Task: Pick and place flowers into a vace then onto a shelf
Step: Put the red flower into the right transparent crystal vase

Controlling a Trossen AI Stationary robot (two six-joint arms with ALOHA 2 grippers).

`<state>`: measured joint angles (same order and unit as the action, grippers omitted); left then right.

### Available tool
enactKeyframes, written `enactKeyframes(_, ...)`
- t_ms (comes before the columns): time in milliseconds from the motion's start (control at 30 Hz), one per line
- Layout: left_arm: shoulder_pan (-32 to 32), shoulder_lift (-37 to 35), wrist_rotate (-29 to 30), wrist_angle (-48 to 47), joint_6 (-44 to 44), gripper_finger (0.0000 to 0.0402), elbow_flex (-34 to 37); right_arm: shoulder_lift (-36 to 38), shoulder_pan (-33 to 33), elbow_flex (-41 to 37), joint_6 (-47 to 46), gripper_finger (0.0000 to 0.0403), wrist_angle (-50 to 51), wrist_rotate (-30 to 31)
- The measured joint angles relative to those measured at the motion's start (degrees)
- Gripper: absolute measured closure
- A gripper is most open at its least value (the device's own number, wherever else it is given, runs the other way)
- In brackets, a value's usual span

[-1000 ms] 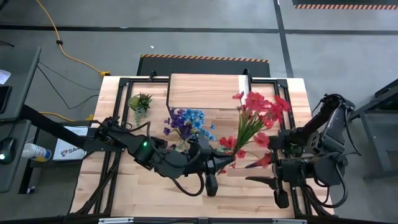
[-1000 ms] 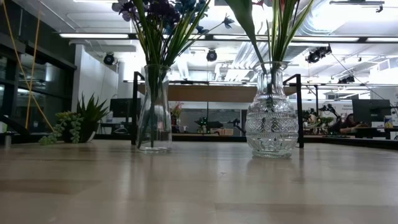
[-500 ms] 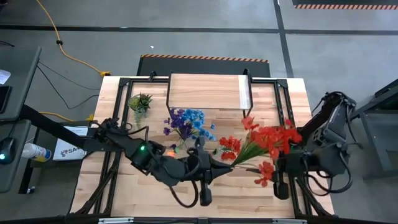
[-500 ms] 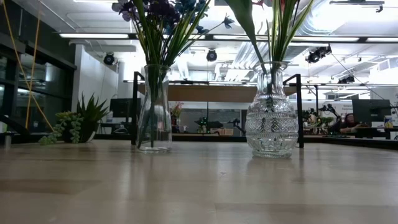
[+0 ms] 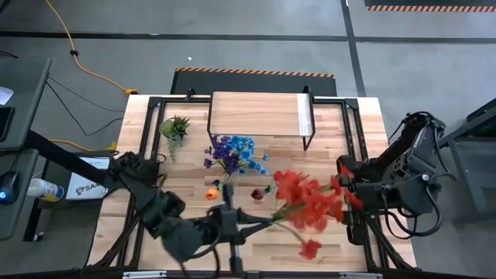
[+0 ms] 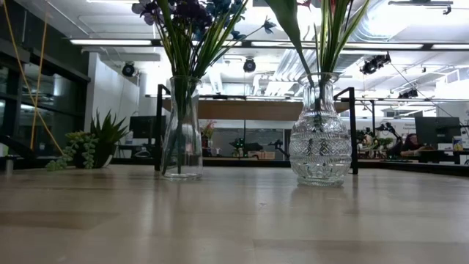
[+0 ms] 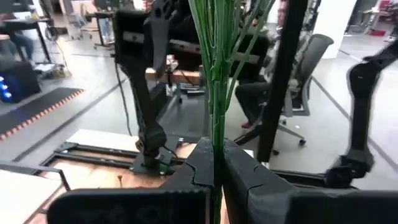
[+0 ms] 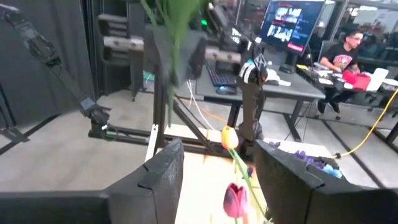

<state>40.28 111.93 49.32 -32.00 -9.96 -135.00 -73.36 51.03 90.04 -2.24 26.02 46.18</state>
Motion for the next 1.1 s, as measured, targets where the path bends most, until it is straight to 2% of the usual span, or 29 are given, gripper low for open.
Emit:
enactKeyframes(300, 3.80, -0.05, 4.20, 6.66, 8.48, 0.0359, 0.00, 0.00, 0.02, 0.00, -0.51, 0.0222, 0.23, -2.66)
enactKeyframes(700, 4.03, -0.05, 2.89, 8.79, 11.22, 0.0359, 0.00, -0.13, -2.34, 0.00, 1.18, 0.0215, -6.27, -15.10)
enactKeyframes(900, 3.45, 0.15, -0.66, 9.17, 11.92, 0.0359, 0.00, -0.13, -5.04, 0.00, 2.60, 0.0212, -8.90, -19.02)
enactKeyframes(1100, 1.61, 0.53, -5.37, 11.34, 13.26, 0.0359, 0.15, -0.49, -8.73, 0.00, 5.62, 0.0212, -15.23, -26.61)
